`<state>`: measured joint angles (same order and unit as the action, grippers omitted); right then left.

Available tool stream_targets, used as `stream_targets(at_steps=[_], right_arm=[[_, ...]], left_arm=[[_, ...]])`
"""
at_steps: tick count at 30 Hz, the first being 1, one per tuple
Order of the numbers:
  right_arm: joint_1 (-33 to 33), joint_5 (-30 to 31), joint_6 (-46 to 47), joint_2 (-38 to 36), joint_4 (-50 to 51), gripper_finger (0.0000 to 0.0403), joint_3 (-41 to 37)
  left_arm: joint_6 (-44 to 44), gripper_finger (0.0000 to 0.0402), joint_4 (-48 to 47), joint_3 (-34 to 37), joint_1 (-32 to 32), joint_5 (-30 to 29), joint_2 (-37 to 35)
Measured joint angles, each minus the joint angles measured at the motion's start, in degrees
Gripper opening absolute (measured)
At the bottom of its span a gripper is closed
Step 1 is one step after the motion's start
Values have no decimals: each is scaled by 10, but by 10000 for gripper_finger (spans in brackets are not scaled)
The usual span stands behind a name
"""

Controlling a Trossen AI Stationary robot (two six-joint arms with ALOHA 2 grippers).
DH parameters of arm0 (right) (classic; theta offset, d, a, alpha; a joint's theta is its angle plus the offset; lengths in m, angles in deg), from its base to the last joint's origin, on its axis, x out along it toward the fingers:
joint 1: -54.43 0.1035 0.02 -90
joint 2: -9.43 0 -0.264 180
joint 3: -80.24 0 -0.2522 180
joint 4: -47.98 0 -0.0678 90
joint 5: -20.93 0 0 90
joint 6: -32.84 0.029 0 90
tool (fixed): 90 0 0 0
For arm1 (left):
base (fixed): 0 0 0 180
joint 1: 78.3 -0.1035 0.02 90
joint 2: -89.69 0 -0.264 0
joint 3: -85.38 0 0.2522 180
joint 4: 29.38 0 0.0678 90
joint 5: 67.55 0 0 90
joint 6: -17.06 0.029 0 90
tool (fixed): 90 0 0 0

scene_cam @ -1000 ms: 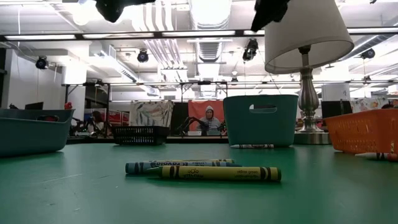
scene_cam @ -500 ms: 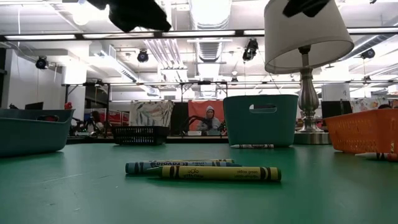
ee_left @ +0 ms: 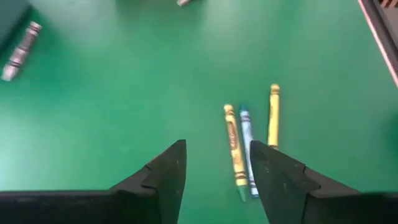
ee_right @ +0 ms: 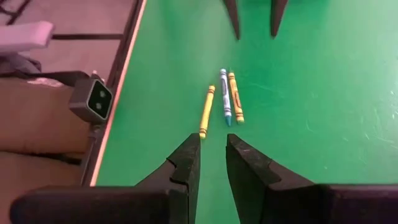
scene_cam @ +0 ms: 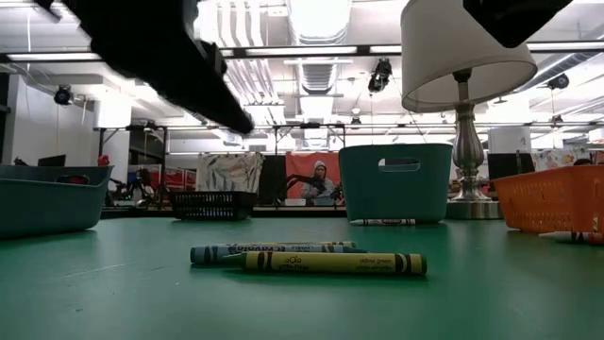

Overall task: Sort crayons
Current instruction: Put the green crayon into the orange bin

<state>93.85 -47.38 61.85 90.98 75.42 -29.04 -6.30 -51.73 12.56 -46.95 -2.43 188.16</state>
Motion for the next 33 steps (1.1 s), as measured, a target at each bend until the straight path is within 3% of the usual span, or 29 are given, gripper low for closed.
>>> stream_targets(at_steps=[6,16,33], right_arm=[[10,10,0,0,-49,68,-22],[12,18,-2,0,-66,68,-29],[12,25,-5,0,-67,68,-29]], left_arm=[[-25,175,59,-7,5,-1,61],[-23,175,65,-31,5,-31,125],[-17,170,66,-31,5,-32,130]])
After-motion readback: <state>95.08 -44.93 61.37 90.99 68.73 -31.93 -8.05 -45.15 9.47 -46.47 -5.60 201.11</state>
